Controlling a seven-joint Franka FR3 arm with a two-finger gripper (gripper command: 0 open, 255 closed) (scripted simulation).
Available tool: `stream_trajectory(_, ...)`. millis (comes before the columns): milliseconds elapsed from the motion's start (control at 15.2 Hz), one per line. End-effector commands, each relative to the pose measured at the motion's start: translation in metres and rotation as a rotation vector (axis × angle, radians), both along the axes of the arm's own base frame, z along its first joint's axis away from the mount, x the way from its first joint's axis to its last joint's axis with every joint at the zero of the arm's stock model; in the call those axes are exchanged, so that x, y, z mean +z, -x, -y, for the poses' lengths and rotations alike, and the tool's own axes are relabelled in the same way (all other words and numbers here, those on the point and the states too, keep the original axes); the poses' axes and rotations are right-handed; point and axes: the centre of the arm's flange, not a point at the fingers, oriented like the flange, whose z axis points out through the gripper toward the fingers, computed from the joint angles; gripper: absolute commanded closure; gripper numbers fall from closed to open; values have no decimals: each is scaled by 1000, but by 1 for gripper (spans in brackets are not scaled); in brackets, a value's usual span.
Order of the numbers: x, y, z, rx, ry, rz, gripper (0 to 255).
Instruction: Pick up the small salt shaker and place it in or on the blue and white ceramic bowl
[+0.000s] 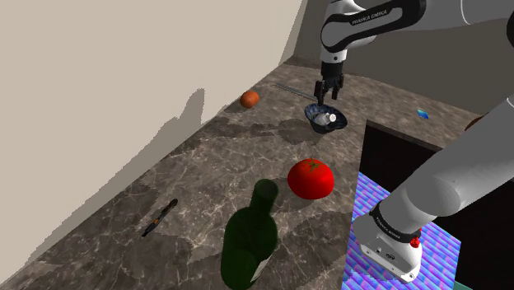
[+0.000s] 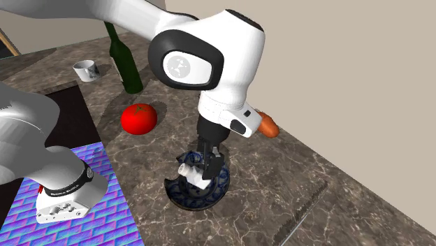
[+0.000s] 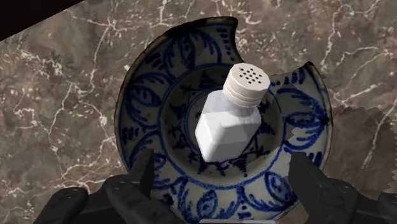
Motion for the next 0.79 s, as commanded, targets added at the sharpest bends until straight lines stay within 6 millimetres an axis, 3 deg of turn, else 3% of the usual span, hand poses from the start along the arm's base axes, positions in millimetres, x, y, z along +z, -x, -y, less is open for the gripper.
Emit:
stream_trajectory(0,13,-4,-1,0,0,0,0)
stream_trajectory(198,48,-14,-3,0,0,0,0)
stream_trajectory(726,48,-14,-3,0,0,0,0)
